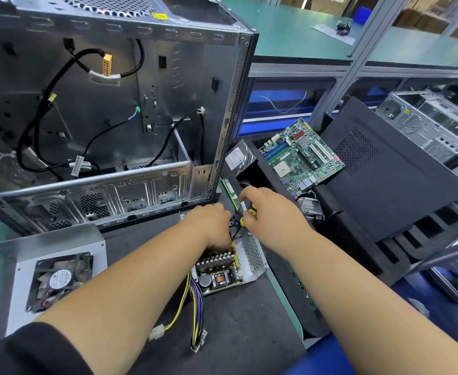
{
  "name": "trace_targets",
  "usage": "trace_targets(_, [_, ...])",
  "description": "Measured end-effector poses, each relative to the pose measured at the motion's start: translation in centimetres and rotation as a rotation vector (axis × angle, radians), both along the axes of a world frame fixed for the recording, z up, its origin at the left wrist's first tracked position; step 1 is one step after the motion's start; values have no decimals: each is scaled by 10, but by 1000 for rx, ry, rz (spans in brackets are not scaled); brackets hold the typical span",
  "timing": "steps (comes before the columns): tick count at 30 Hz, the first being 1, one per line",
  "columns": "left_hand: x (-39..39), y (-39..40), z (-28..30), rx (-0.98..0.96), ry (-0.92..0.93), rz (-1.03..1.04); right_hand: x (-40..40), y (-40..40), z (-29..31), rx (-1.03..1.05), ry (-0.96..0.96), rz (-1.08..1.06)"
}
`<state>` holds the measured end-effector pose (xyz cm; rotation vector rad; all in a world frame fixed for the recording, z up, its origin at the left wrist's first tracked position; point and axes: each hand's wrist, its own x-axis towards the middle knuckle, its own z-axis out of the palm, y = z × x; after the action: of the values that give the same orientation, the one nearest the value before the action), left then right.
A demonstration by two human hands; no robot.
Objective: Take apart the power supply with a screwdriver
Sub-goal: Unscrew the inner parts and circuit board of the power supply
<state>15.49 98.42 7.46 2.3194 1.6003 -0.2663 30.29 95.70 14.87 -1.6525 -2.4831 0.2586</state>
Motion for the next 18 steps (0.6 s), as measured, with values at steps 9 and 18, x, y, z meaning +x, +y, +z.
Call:
trace_targets(9, [-1,-1,1,-29,-19,21,1,-2,-2,121,-147,20])
trace_targets(18, [0,-1,2,-22,-13,7,0,-4,-5,21,30,15])
